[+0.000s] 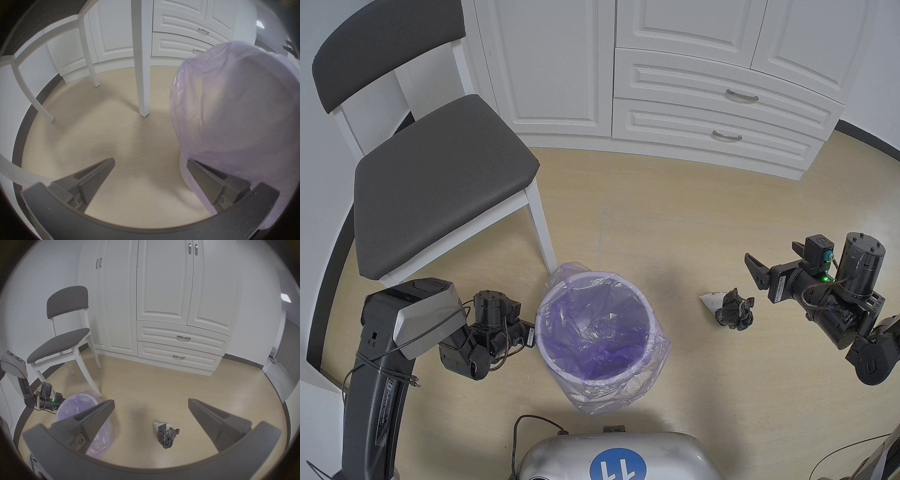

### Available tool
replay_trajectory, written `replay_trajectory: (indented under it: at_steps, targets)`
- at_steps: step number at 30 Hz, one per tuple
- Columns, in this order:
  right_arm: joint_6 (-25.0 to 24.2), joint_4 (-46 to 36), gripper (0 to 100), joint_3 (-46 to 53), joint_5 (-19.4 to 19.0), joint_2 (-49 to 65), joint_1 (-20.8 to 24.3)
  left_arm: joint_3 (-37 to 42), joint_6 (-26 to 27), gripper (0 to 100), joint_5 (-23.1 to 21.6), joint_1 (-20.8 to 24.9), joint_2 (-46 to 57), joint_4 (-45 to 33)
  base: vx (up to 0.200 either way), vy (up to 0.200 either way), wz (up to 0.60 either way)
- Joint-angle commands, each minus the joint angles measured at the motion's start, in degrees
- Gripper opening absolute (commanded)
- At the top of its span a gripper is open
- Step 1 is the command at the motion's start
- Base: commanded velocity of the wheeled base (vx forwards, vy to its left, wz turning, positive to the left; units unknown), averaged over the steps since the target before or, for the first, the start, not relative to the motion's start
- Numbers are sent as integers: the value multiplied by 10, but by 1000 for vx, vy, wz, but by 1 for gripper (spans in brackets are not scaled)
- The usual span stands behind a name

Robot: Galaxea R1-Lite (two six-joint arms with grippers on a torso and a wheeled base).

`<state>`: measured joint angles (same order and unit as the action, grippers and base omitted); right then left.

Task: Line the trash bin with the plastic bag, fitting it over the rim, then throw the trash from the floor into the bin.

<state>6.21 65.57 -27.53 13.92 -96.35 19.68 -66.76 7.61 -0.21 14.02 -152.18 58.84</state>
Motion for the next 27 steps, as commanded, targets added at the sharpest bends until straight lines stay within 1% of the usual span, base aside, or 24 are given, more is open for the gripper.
replay_trajectory:
  at_steps: [1,4,7,8,9,10,12,14,15,18,19,20,23,25,27]
  targets:
    - [0,0,100,0,0,0,-2,-37,0,100,13,2,-10,-22,0,0,0]
    - [0,-1,100,3,0,1,-2,-25,1,100,27,-1,-8,-15,0,0,0]
    - [1,-1,100,5,0,1,1,9,-2,100,26,-4,7,4,0,0,0]
    - [1,-1,100,5,0,1,1,9,-2,100,26,-4,7,4,0,0,0]
    - [1,-2,100,6,0,1,5,46,-15,100,26,-3,28,51,0,0,0]
    - [1,-2,100,6,0,1,5,66,-22,100,26,-3,36,69,0,0,0]
    - [1,-1,100,8,0,0,5,87,-22,100,27,-3,44,82,0,0,0]
    - [1,-1,100,11,1,0,6,145,-23,100,28,-3,74,109,0,0,0]
    - [1,-2,100,12,1,1,6,151,-23,100,28,-4,77,113,0,0,0]
    - [2,0,100,25,4,7,6,206,-26,100,29,-7,100,150,0,0,0]
    - [2,0,100,25,4,7,6,206,-26,100,29,-7,100,150,0,0,0]
    - [4,-1,100,31,8,12,6,242,-26,100,28,-8,113,179,0,0,0]
    - [24,0,100,45,21,19,-1,305,-26,100,28,-6,129,235,0,0,0]
    - [38,1,100,63,44,24,-4,363,-25,100,28,-4,135,291,0,0,0]
    - [40,1,100,68,49,26,-5,378,-25,100,28,-4,140,297,0,0,0]
